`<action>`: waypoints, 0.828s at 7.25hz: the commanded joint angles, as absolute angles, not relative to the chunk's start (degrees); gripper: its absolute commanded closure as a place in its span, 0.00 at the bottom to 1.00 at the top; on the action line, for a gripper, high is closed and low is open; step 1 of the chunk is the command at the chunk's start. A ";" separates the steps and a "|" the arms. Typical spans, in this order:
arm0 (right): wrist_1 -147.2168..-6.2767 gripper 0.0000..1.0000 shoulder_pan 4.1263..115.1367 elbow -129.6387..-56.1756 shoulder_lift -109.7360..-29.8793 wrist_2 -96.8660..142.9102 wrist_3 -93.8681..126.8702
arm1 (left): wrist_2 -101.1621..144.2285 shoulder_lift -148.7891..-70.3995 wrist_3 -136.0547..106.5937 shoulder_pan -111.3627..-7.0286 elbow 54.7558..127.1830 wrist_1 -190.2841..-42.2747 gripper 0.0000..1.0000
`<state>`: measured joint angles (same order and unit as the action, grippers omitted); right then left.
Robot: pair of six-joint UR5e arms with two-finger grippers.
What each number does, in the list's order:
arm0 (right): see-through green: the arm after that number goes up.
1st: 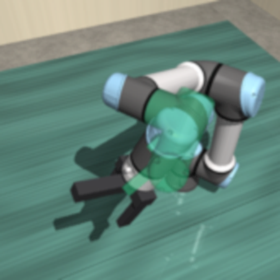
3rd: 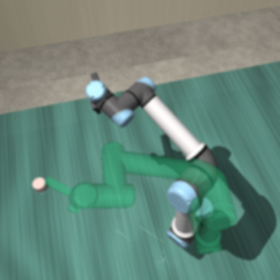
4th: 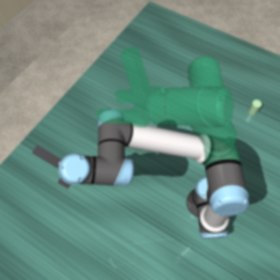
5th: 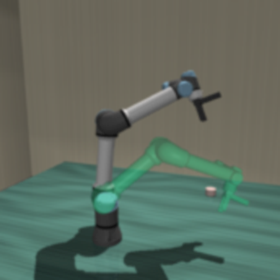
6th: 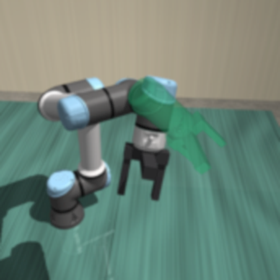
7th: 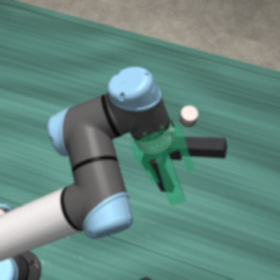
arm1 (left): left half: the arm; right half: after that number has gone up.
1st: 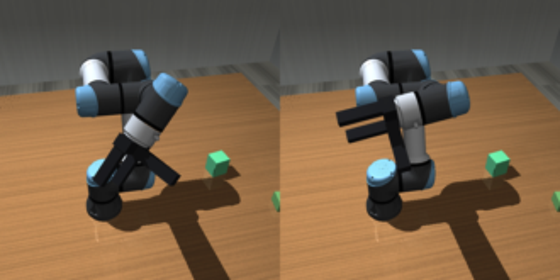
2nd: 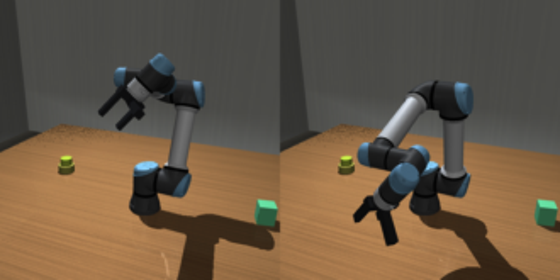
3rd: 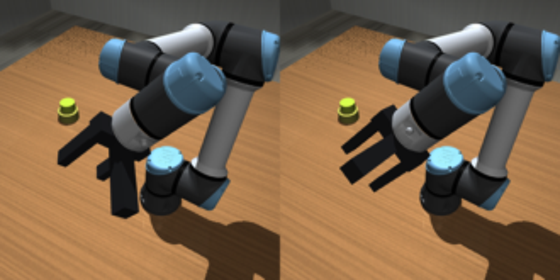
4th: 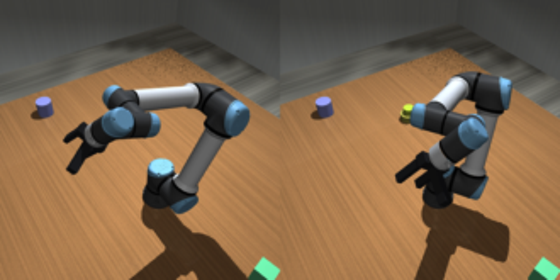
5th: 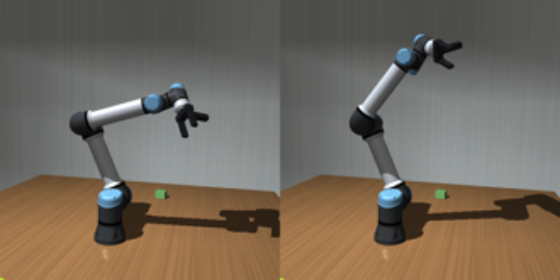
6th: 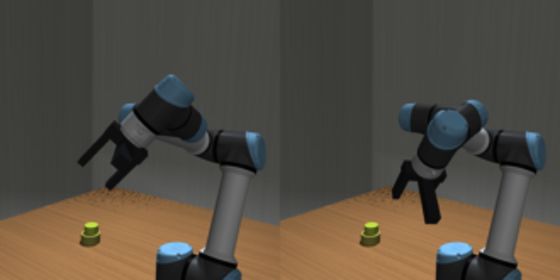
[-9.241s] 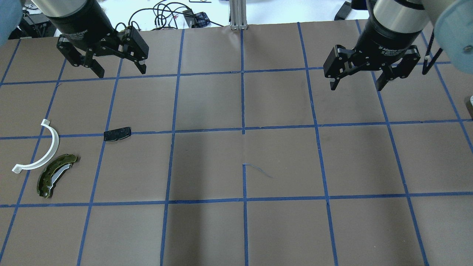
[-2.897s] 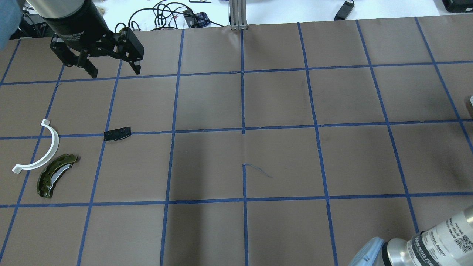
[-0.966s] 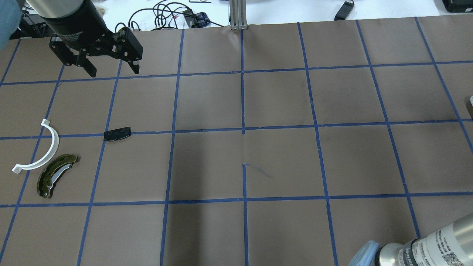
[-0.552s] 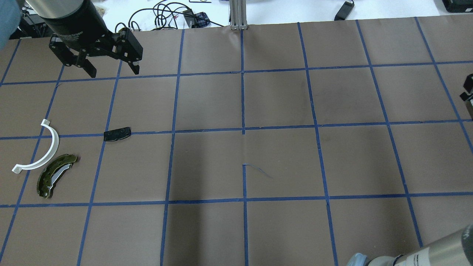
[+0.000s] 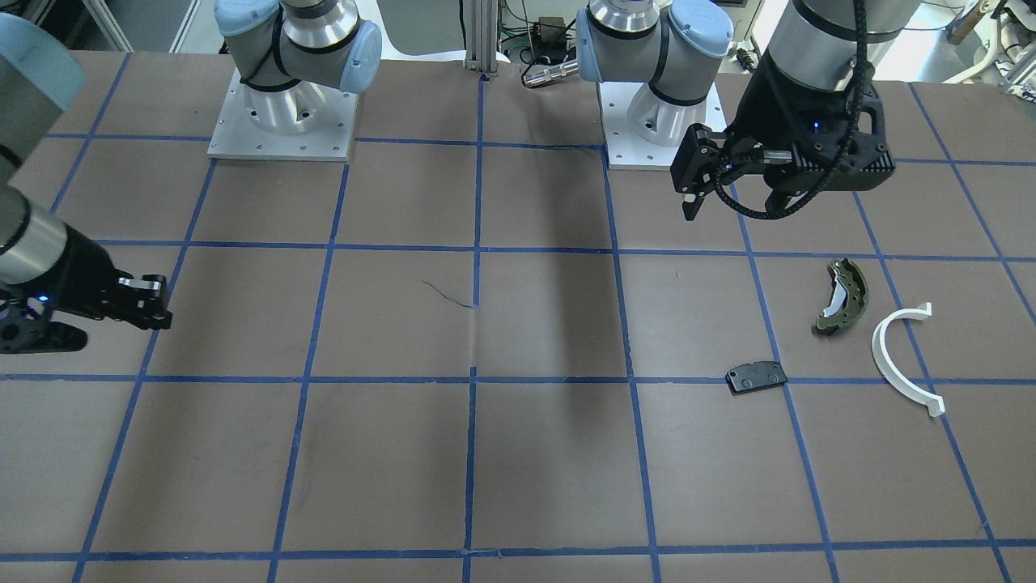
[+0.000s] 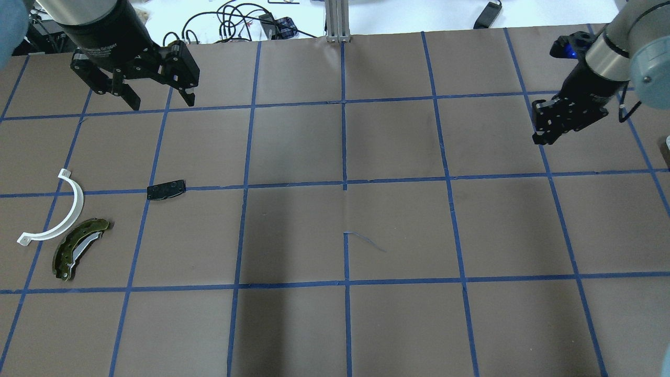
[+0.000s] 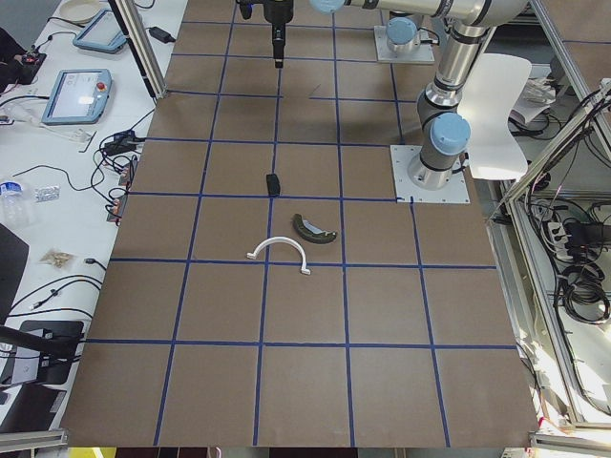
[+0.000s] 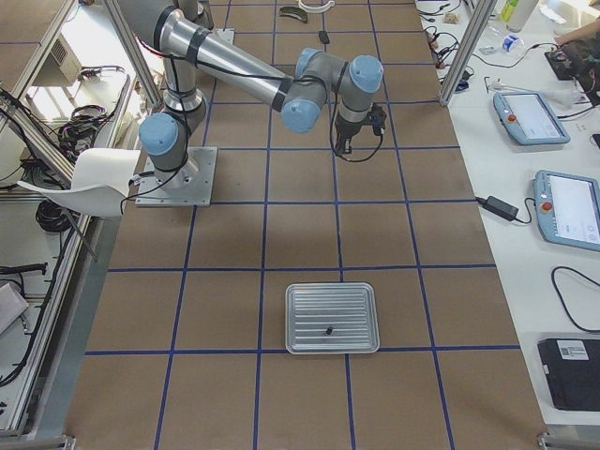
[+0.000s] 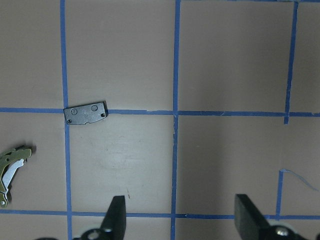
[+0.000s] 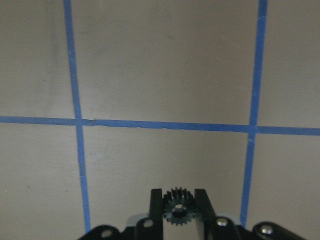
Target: Place bearing gear from tray to pile
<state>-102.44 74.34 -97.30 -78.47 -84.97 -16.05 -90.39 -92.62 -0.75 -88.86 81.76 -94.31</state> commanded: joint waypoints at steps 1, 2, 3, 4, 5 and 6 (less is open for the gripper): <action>-107.80 1.00 87.12 -98.26 -78.05 -84.90 1.32 | -90.35 -92.55 -0.79 -88.86 81.83 -94.39 0.00; -110.80 1.00 91.89 -99.65 -77.00 -84.82 7.58 | -90.44 -92.55 -0.79 -88.86 81.83 -94.39 0.00; -116.75 1.00 96.20 -101.23 -76.12 -84.81 14.52 | -90.35 -92.55 -0.79 -88.86 81.83 -94.39 0.00; -119.33 1.00 101.03 -102.12 -74.20 -84.73 21.12 | -90.44 -92.55 -0.79 -88.86 81.83 -94.39 0.00; -123.27 1.00 105.86 -102.30 -71.57 -84.64 25.71 | -90.53 -92.64 -0.62 -88.86 81.91 -94.39 0.00; -125.05 1.00 109.30 -102.30 -69.19 -84.55 30.02 | -90.61 -92.98 -0.18 -88.86 81.22 -93.87 0.45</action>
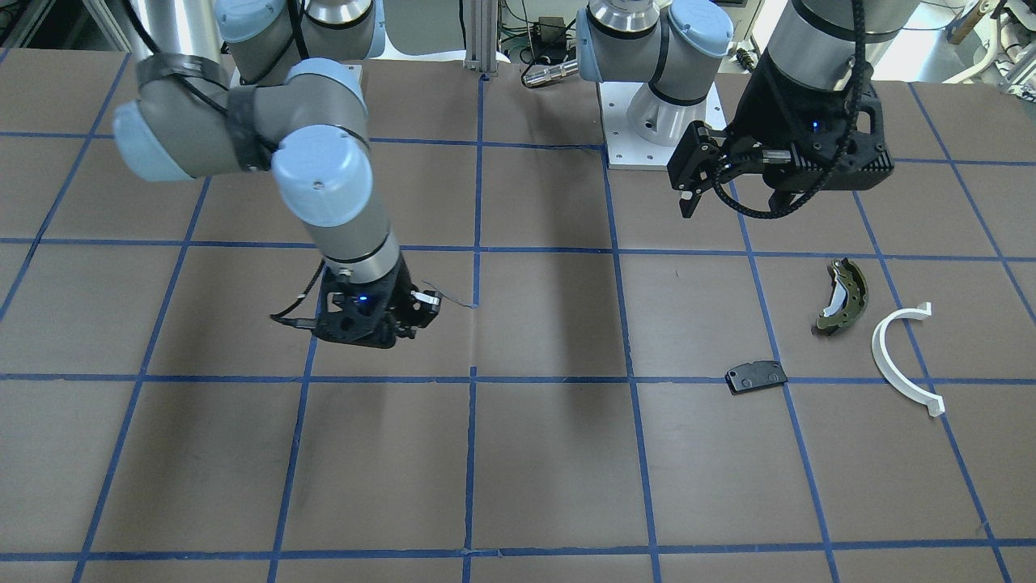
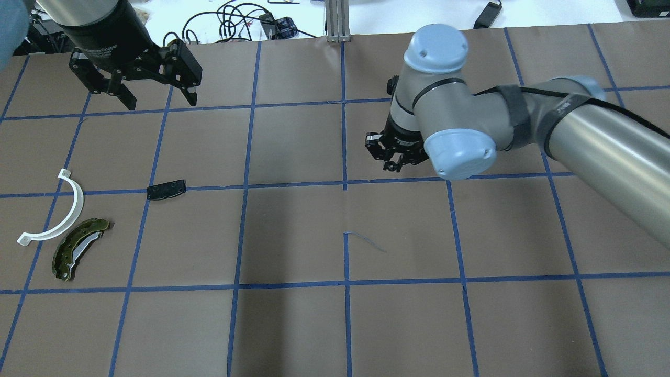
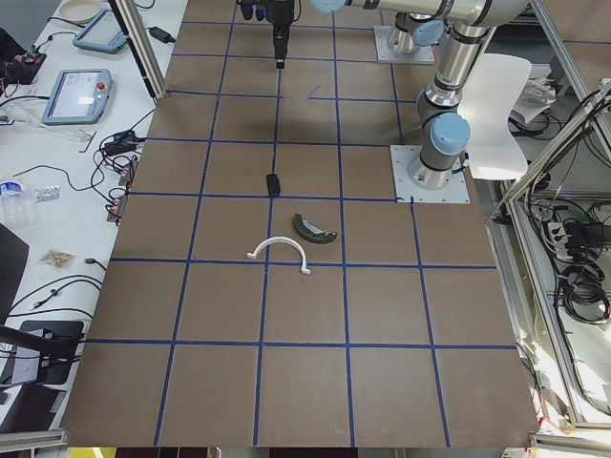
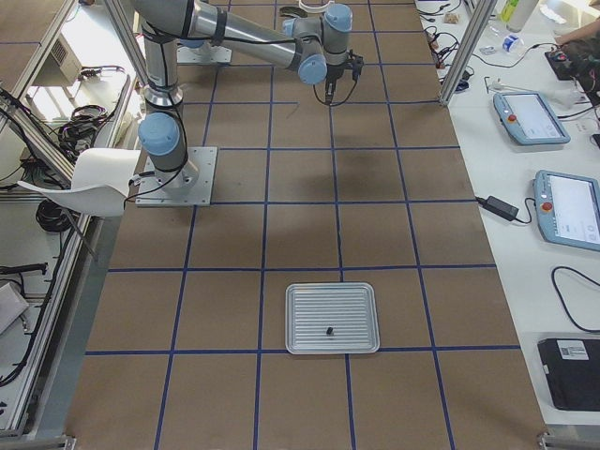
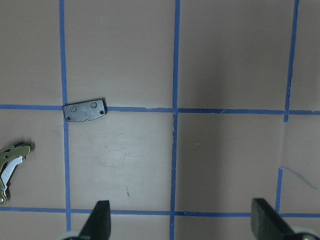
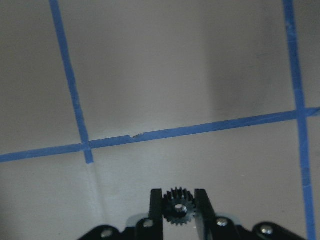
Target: Place bearing gear from tray to pile
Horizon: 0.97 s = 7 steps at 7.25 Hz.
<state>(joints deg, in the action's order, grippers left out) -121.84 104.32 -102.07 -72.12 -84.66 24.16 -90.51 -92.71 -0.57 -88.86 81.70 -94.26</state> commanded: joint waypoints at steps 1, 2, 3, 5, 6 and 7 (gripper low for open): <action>-128.72 1.00 113.08 -102.30 -66.21 -84.55 33.19 | -90.53 -92.55 -0.70 -88.86 81.82 -94.39 0.00; -130.93 1.00 116.42 -102.22 -63.83 -83.51 36.09 | -90.53 -92.64 -0.70 -88.86 81.74 -94.39 0.00; -131.65 1.00 118.28 -102.30 -62.50 -82.28 38.56 | -90.53 -92.64 -0.70 -88.86 81.83 -94.48 0.00; -131.57 0.62 118.74 -102.30 -62.49 -82.35 39.37 | -90.44 -92.64 -0.70 -88.86 81.83 -94.48 0.00; -131.57 0.12 118.65 -102.22 -62.58 -82.88 38.68 | -90.44 -92.64 -0.70 -88.86 81.91 -94.57 0.00; -131.40 0.00 118.57 -101.69 -62.84 -83.05 38.50 | -90.44 -92.64 -0.70 -88.94 81.91 -94.66 0.00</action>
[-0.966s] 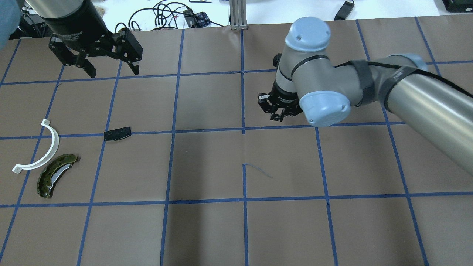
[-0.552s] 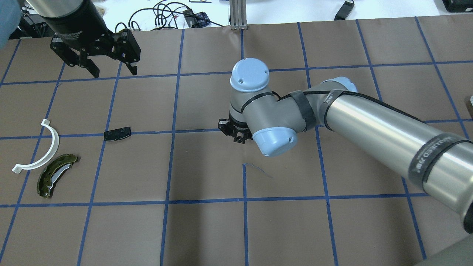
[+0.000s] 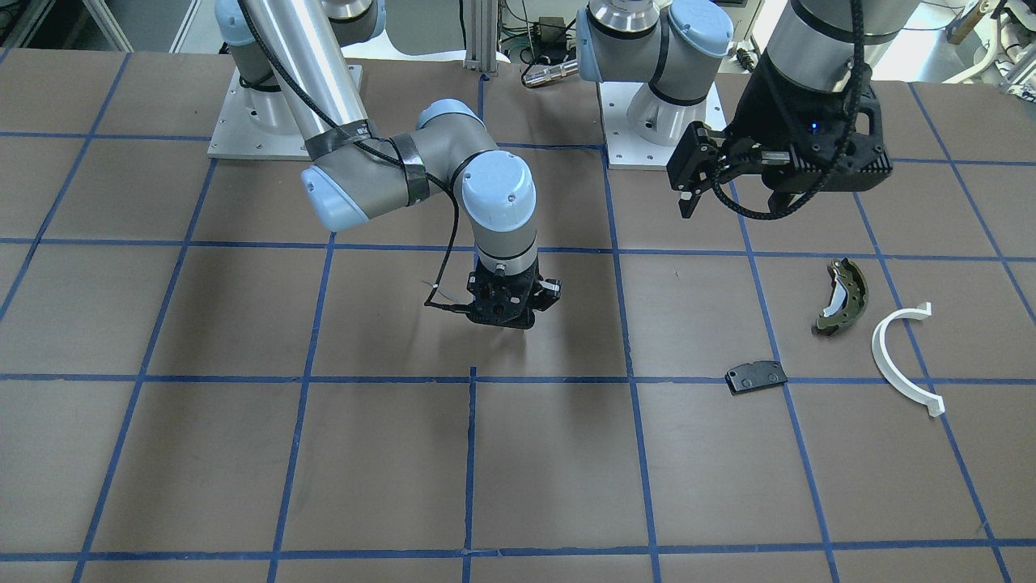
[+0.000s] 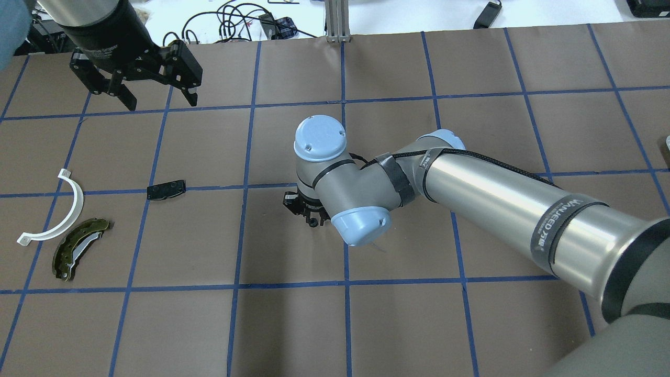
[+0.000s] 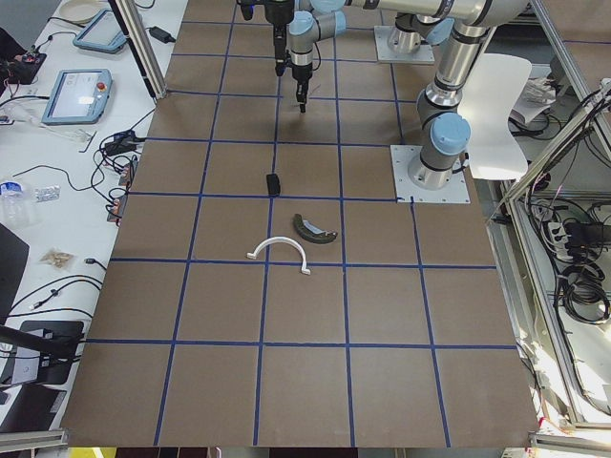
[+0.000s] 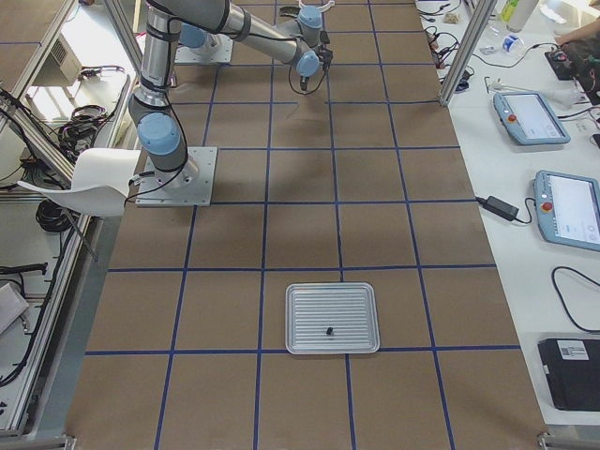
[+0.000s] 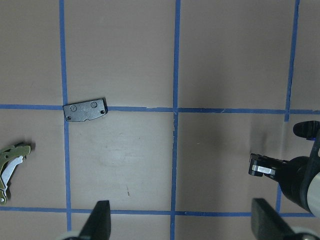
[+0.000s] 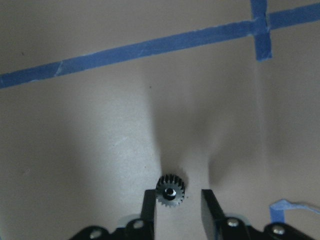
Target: Place bearing gear from tray to pile
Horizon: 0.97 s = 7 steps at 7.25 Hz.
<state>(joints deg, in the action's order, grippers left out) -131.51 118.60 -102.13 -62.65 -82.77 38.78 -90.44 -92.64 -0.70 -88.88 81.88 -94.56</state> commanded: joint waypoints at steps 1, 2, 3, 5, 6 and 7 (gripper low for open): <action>-131.48 0.00 116.48 -101.43 -63.89 -83.40 37.10 | -90.44 -92.72 -0.70 -88.86 81.91 -94.66 0.00; -130.53 0.00 112.54 -101.16 -65.81 -84.45 32.13 | -89.83 -93.25 -0.79 -88.86 82.78 -94.57 0.00; -129.21 0.00 107.80 -101.25 -68.27 -84.98 28.86 | -89.65 -93.69 -1.66 -89.47 86.19 -93.70 0.00; -120.45 0.00 97.88 -101.08 -73.89 -85.25 18.93 | -89.65 -95.53 -8.05 -95.76 98.46 -79.89 0.00; -115.97 0.00 92.60 -101.07 -76.35 -85.43 12.11 | -89.47 -97.89 -15.57 -99.80 104.53 -68.84 0.00; -112.53 0.00 87.76 -101.07 -78.03 -87.52 4.30 | -89.47 -100.43 -19.30 -102.45 109.64 -61.68 0.00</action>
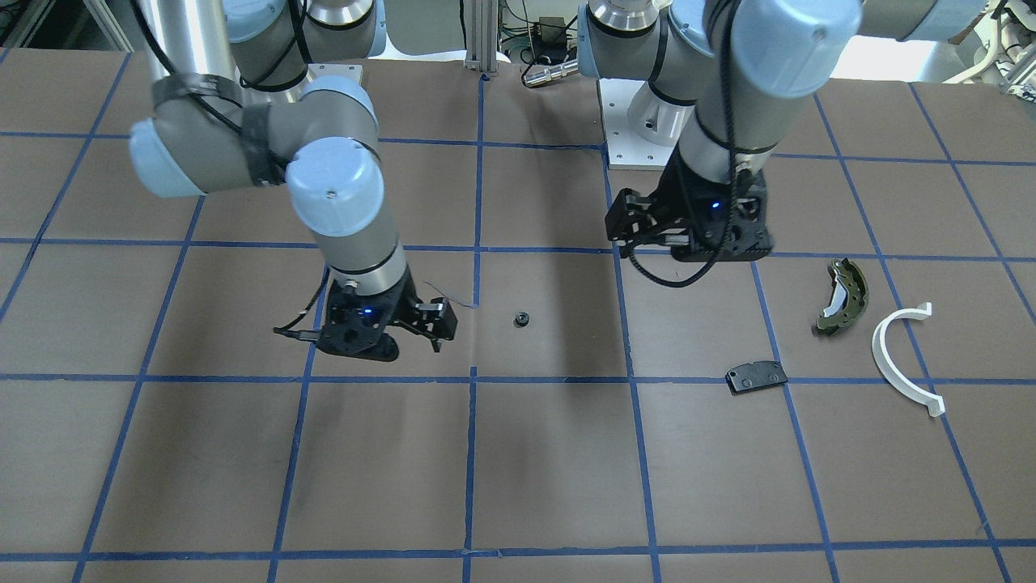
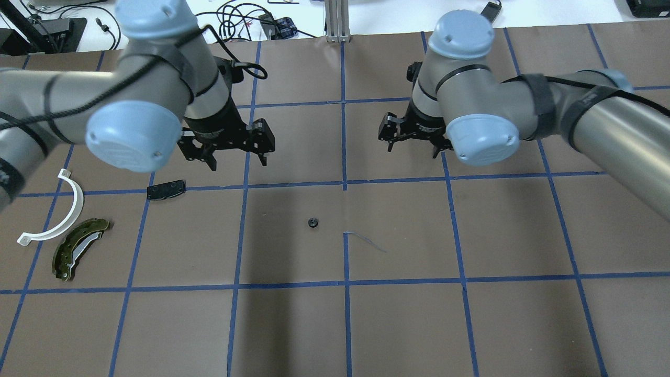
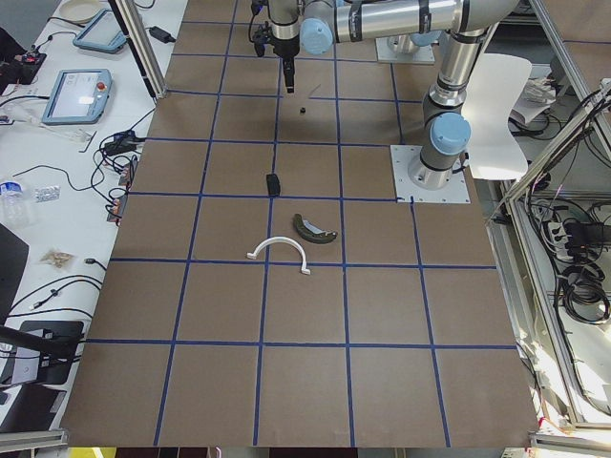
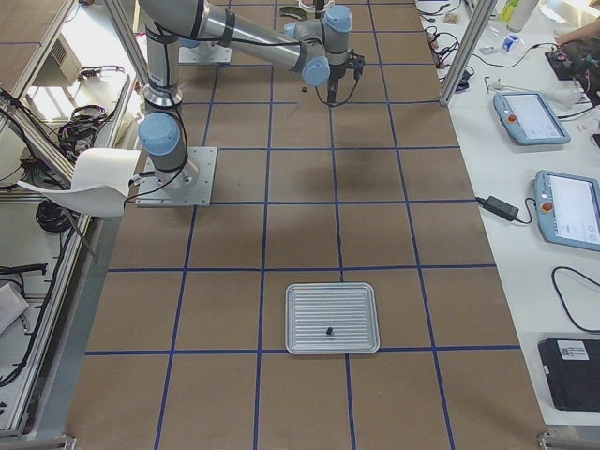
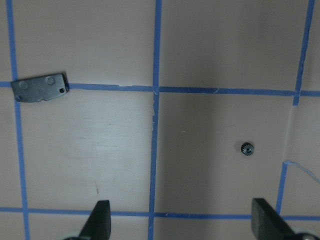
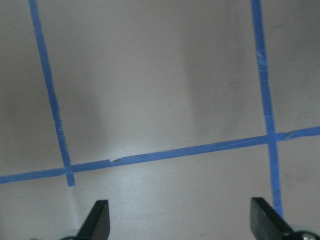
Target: Place bearing gear from tray to pile
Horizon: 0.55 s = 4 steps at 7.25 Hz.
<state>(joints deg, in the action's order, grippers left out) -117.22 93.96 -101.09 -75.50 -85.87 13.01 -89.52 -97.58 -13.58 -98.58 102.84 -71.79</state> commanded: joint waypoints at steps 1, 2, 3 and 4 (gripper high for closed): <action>-110.67 0.00 83.36 -101.16 -79.44 -89.80 -1.09 | -89.56 -102.29 -19.34 -103.96 113.86 -57.26 0.00; -109.61 0.00 78.97 -101.16 -80.15 -90.09 -7.58 | -89.39 -104.22 -19.51 -104.58 116.34 -52.08 0.00; -109.60 0.00 73.71 -101.25 -80.24 -90.26 -16.17 | -89.47 -105.98 -19.86 -105.20 116.98 -49.86 0.00; -109.69 0.00 66.78 -101.25 -80.16 -90.09 -26.70 | -89.56 -106.78 -19.95 -106.34 116.98 -49.66 0.00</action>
